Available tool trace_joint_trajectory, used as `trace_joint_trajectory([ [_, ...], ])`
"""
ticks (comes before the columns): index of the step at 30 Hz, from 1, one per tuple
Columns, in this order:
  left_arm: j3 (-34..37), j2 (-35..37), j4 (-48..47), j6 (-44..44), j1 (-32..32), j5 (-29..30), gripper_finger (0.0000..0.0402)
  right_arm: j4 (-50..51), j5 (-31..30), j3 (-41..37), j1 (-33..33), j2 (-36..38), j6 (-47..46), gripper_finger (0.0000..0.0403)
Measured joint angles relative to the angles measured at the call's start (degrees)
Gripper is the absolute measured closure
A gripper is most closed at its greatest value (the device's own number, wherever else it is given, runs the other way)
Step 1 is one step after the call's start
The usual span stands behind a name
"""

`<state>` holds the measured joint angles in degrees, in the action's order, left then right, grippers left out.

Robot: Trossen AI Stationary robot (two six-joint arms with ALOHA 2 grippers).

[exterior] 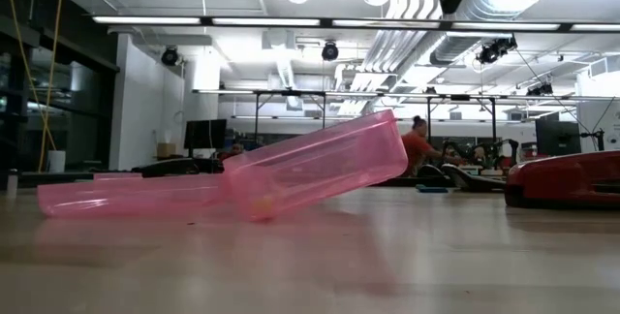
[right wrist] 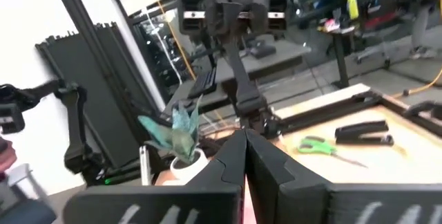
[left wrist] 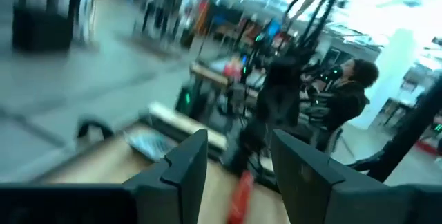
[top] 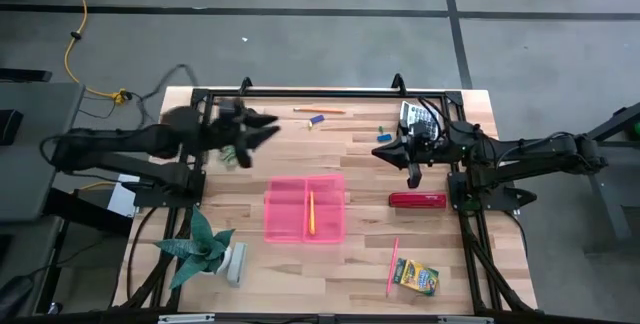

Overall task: Pack school essentials
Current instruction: Put the green scissors into the pink supply box

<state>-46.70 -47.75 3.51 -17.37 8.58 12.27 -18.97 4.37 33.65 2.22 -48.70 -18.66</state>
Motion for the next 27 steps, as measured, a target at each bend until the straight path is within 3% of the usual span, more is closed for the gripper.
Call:
trace_joint_trajectory([
  [8,0.00,4.02,-5.42,6.72,-6.81,4.69,0.0276,-4.27,-0.34,0.00,0.00,0.01,4.48,0.0402],
  [16,7.67,3.02,7.96,6.60,-10.16,7.44,0.0282,-5.30,-0.34,0.00,0.00,0.01,5.69,0.0402],
  [27,7.96,3.74,7.57,7.27,-10.12,6.29,0.0280,-5.06,-0.34,0.00,0.00,0.01,5.23,0.0402],
])
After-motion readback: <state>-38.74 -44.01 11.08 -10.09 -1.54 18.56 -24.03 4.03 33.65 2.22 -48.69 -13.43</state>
